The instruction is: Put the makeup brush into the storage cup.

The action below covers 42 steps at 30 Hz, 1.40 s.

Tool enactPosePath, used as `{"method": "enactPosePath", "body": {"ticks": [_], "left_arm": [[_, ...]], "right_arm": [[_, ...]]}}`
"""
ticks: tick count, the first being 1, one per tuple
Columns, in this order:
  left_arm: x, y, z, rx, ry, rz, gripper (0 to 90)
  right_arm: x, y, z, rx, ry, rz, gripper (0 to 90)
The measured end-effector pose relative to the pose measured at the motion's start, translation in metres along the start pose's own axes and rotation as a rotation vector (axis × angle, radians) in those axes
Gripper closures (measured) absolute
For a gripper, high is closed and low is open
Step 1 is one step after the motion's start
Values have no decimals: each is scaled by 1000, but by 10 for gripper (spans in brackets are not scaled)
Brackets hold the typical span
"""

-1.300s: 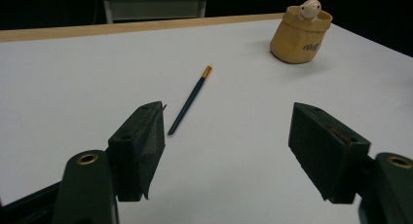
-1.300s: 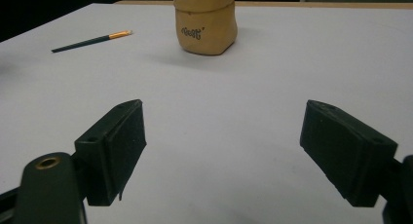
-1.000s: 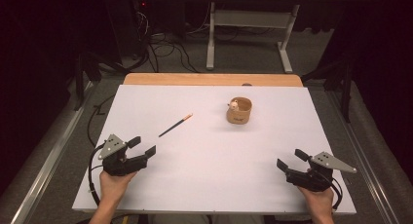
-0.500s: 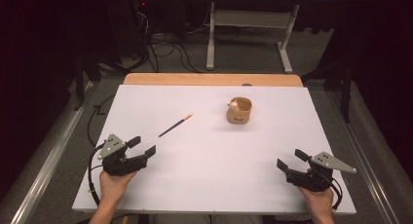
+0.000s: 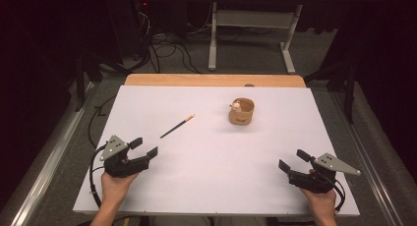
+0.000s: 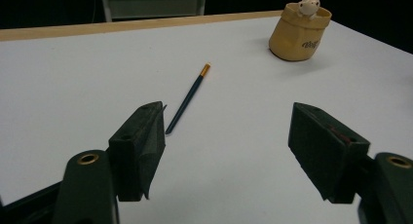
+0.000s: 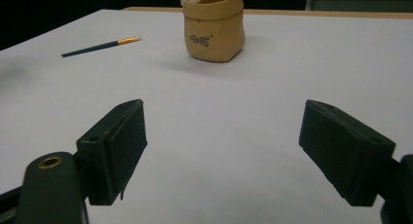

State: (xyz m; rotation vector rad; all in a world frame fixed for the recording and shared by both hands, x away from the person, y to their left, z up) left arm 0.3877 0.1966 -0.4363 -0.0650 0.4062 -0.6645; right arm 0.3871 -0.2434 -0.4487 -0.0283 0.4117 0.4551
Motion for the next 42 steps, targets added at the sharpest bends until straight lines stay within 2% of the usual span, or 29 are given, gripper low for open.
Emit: {"method": "enactPosePath", "body": {"ticks": [3, 10, 13, 21, 24, 29, 31, 42], "left_arm": [[-1, 2, 1, -11, -6, 0, 299], [1, 1, 1, -7, -2, -3, 299], [-1, 2, 3, -24, -14, -5, 298], [-1, 3, 10, -32, -31, -6, 298], [-2, 4, 13, -27, -28, -4, 298], [-3, 3, 19, -19, -38, 0, 298], [-3, 2, 21, -13, -38, 0, 298], [8, -3, 29, 17, -11, -11, 294]], "right_arm": [[2, 2, 0, -8, 5, 5, 193], [3, 2, -1, -8, 5, 5, 193], [4, 3, 0, -6, 5, 6, 193], [6, 4, -1, -8, 10, 13, 193], [7, 6, 0, 0, 8, 17, 194], [8, 4, -2, -16, 15, 19, 194], [8, 3, -1, -5, 8, 16, 194], [9, 3, -2, -2, 14, 12, 196]]}}
Point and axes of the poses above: each handheld gripper's, and its own axes: x roughly forward along the jaws, z roughly out of its top, y roughly to its left, the point moved 10 cm from there along x, roughly forward along the jaws, and after that the axes turned 7 degrees about -z, right-handed, at the moved point
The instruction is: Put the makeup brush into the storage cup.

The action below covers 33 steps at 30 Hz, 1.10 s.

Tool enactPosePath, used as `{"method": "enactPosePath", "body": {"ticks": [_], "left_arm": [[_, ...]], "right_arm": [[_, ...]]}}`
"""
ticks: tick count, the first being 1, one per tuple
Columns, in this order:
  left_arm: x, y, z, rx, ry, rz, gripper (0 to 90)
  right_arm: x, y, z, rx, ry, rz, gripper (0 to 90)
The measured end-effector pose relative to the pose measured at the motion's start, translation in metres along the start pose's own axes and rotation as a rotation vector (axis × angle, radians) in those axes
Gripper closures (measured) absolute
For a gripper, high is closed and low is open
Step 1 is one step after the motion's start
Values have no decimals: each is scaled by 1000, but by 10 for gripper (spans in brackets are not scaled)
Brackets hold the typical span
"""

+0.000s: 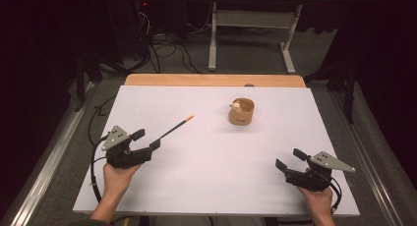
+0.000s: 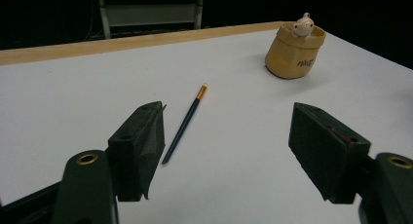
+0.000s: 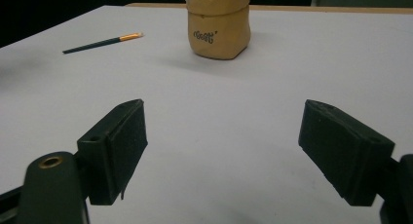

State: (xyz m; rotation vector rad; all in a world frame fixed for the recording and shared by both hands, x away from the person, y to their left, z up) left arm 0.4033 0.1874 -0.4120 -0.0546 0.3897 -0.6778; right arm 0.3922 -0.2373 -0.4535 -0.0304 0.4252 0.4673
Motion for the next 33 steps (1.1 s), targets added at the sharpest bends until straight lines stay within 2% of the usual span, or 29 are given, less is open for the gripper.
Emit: {"method": "enactPosePath", "body": {"ticks": [10, 25, 33], "left_arm": [[8, 2, 8, -5, -1, -5, 293], [21, 0, 24, 24, 3, -14, 290], [28, 2, 28, 21, 7, -12, 290]], "right_arm": [[0, 1, 0, -2, -2, 5, 196], [0, 2, 1, 1, -4, 6, 196], [-1, 0, 2, -4, -13, 9, 196]]}}
Point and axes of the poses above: each handheld gripper's, and its own axes: x roughly forward along the jaws, z roughly out of its top, y roughly to its left, the point moved 10 cm from there along x, roughly forward along the jaws, and after that the axes turned 7 degrees about -z, right-handed, at the moved point
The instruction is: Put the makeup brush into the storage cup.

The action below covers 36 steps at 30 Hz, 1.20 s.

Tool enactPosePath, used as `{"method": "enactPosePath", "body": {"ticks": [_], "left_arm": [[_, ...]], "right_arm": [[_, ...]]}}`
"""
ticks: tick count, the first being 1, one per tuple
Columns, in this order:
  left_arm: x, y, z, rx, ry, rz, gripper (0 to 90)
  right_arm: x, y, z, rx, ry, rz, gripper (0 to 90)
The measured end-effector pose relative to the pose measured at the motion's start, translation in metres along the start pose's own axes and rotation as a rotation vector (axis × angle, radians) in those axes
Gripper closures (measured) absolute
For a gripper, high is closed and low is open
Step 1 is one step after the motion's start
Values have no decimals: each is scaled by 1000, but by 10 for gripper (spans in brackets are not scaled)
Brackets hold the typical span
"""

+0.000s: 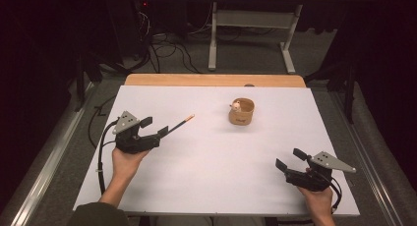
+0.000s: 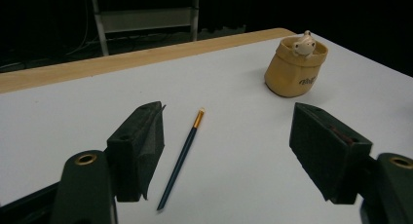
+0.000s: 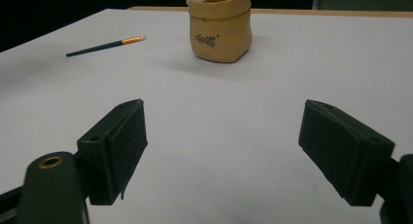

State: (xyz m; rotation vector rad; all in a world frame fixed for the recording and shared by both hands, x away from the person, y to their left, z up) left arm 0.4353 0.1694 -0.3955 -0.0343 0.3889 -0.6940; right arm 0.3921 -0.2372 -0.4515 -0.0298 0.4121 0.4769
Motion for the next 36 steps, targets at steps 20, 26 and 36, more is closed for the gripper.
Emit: {"method": "enactPosePath", "body": {"ticks": [20, 26, 36], "left_arm": [[21, -3, 21, 17, 2, -10, 290], [30, -6, 28, 17, 2, -15, 290], [43, -8, 37, 26, 17, -19, 289]], "right_arm": [[0, 3, 0, -2, 0, 7, 197], [-1, 3, 2, 2, -7, 10, 197], [-2, 2, 3, 5, -12, 14, 197]]}}
Point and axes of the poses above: each handheld gripper's, and its own axes: x roughly forward along the jaws, z roughly out of its top, y roughly to its left, the point moved 10 cm from there along x, roughly forward along the jaws, and after that the axes turned 7 degrees about -z, right-handed, at the moved point
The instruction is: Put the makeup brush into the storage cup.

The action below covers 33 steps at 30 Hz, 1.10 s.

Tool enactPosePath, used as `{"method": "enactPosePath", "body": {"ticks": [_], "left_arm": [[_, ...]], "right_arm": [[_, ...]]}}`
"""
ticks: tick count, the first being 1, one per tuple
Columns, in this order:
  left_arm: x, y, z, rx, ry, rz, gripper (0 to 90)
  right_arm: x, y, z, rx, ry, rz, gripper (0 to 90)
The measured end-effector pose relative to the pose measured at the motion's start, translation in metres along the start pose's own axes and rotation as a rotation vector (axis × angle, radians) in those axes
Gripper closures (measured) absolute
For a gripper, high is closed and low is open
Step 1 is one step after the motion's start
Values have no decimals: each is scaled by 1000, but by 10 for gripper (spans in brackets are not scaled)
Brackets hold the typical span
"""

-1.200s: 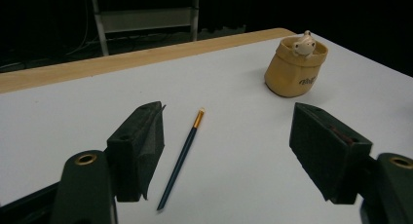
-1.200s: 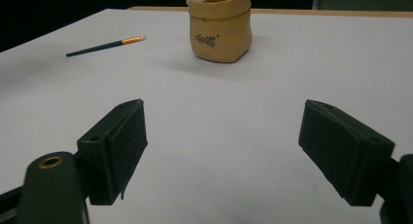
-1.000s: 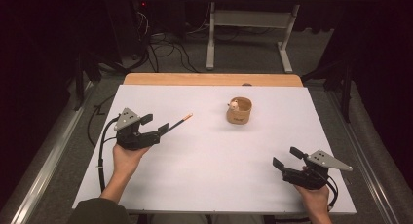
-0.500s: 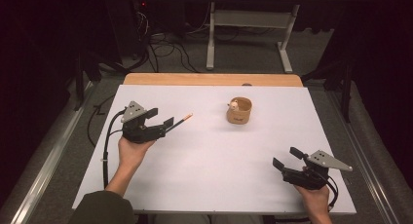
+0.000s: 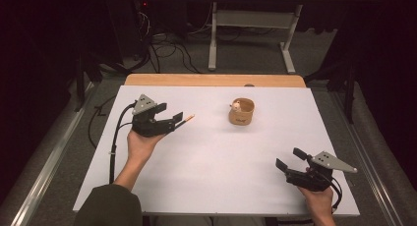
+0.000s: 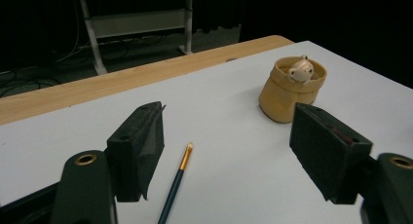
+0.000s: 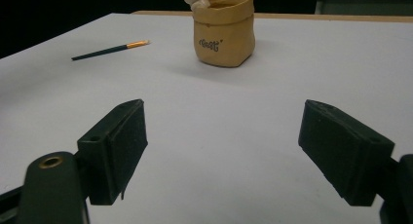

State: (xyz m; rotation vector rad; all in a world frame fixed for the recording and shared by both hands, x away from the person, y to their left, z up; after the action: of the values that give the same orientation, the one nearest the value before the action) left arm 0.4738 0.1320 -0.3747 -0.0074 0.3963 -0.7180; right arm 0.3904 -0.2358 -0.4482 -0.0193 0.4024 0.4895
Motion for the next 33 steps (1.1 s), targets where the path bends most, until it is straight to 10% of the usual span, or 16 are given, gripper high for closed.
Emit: {"method": "enactPosePath", "body": {"ticks": [33], "left_arm": [[45, 8, 16, -31, 62, 9, 288]], "right_arm": [[-1, 3, 1, -4, -6, 19, 196]]}}
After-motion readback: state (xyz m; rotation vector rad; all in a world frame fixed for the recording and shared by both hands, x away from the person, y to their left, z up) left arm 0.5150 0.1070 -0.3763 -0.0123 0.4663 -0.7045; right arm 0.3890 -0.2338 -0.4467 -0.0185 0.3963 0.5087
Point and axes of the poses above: each handheld gripper's, and its own axes: x roughly forward along the jaws, z roughly out of its top, y roughly to its left, the point moved 10 cm from there along x, roughly forward along the jaws, and after that the axes turned 7 degrees about -z, right-handed, at the moved point
